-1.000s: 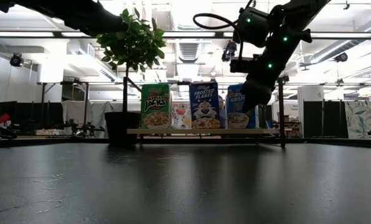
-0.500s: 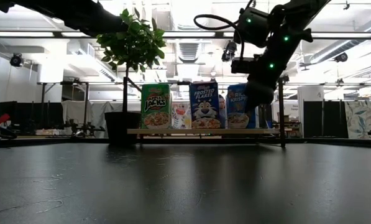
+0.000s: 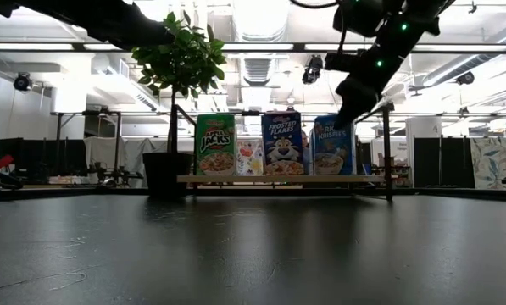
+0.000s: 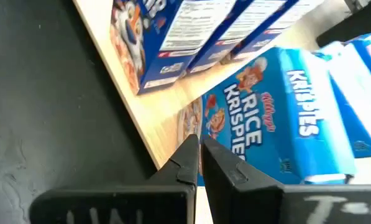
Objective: Stack cereal on shelf
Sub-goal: Put the light blue cereal box aligned with the light blue cereal boxes on the shelf
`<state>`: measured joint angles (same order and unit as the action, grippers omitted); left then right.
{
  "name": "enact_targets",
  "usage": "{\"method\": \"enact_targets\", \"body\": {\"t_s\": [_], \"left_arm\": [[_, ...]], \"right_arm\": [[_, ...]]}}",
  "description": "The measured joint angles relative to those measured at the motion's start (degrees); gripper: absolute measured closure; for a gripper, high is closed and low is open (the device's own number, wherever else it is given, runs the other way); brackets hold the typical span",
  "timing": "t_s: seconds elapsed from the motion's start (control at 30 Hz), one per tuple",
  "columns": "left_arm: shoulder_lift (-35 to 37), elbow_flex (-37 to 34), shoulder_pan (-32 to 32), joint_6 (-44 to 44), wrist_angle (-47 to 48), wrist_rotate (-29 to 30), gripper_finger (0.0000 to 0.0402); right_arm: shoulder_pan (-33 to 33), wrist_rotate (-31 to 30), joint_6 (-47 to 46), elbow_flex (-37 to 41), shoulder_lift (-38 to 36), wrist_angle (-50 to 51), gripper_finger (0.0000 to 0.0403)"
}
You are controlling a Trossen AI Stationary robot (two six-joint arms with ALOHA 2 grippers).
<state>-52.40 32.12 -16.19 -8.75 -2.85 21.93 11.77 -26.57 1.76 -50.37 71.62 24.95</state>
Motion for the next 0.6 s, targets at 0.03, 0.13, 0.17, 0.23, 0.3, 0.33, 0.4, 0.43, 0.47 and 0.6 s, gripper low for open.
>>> {"method": "enact_targets", "body": {"t_s": [0.03,0.13,0.17,0.23,0.3,0.33,0.4,0.43,0.47,0.6], "left_arm": [[0.0,0.0,0.0,-0.02,-0.02,0.0,0.023],[-0.02,0.0,0.0,-0.02,-0.03,0.0,0.023],[0.0,0.0,0.0,-0.02,-0.04,0.0,0.023],[-0.02,0.0,0.0,-0.02,-0.02,0.0,0.023],[-0.02,0.0,0.0,-0.02,-0.02,0.0,0.023],[-0.02,0.0,0.0,-0.02,-0.02,0.0,0.023],[-0.01,0.0,0.0,-0.02,-0.02,0.0,0.023],[-0.02,0.0,-0.01,-0.03,-0.04,0.0,0.023],[-0.01,0.0,0.0,-0.15,-0.04,0.0,0.023],[-0.02,0.0,0.0,-0.34,-0.09,0.0,0.023]], "right_arm": [[0.02,-0.01,-0.33,0.0,-0.42,0.05,0.0394],[0.02,-0.02,-0.69,0.0,-1.02,0.09,0.0394],[0.02,-0.02,-0.68,0.0,-1.03,0.09,0.0394],[0.02,-0.02,-0.77,0.0,-0.97,0.11,0.0394],[0.02,-0.02,-1.35,0.0,-0.75,0.11,0.0394],[0.02,0.0,-1.8,0.0,-0.66,0.11,0.0394],[0.0,0.0,-2.31,0.0,-0.64,0.09,0.0394],[-0.03,0.0,-2.76,0.0,-0.73,-0.02,0.0394],[-0.09,0.0,-3.74,0.0,-0.89,-0.05,0.0394],[-0.11,0.59,-9.82,-2.54,-1.03,1.76,0.0394]]}}
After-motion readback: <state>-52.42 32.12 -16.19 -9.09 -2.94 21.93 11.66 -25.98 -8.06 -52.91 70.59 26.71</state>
